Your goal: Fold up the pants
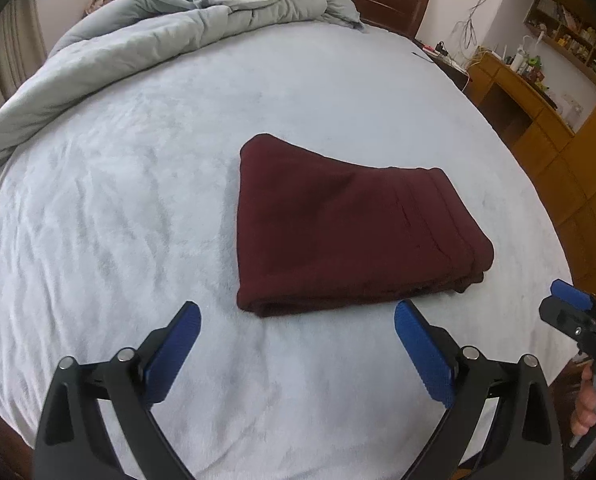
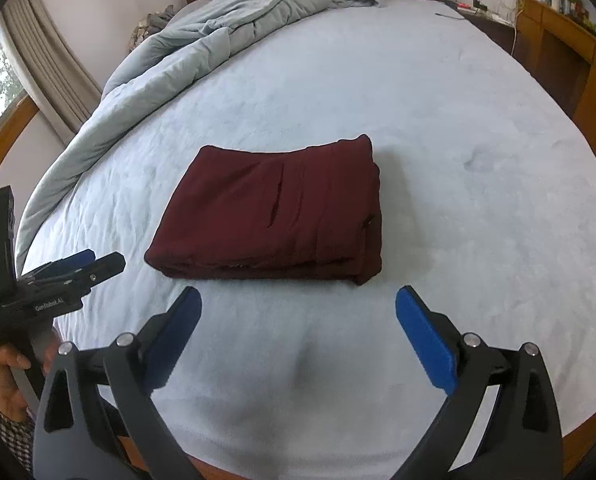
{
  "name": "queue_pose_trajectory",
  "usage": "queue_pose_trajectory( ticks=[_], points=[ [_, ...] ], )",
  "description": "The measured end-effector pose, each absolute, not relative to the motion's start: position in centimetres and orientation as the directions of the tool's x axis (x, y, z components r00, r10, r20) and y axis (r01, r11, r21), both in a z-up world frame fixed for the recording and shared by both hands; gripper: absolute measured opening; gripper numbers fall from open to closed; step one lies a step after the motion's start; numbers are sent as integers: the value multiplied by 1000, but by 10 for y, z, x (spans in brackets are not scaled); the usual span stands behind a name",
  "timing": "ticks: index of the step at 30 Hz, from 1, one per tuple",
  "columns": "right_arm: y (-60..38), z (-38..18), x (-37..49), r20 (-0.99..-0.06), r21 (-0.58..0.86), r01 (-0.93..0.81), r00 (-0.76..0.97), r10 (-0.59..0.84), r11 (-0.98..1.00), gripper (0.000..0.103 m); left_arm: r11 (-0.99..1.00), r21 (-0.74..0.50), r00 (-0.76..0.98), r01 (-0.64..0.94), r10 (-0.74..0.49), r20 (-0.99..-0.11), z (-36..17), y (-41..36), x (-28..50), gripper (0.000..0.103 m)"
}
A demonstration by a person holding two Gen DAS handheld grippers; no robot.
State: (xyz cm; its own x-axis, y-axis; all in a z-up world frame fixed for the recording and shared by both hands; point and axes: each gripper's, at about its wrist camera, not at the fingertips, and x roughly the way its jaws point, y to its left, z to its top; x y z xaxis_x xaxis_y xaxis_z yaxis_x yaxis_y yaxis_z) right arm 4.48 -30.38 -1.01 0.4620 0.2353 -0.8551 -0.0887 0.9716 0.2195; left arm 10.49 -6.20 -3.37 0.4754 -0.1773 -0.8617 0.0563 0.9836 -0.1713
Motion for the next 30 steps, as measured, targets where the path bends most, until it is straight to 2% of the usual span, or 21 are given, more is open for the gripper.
queue_pose_trajectory(
  ticks=[30],
  points=[
    [-299,3,30,-874,198,-27,447,189,980,98,994,-91,506,61,-110,-855,0,-74,62,98]
  ],
)
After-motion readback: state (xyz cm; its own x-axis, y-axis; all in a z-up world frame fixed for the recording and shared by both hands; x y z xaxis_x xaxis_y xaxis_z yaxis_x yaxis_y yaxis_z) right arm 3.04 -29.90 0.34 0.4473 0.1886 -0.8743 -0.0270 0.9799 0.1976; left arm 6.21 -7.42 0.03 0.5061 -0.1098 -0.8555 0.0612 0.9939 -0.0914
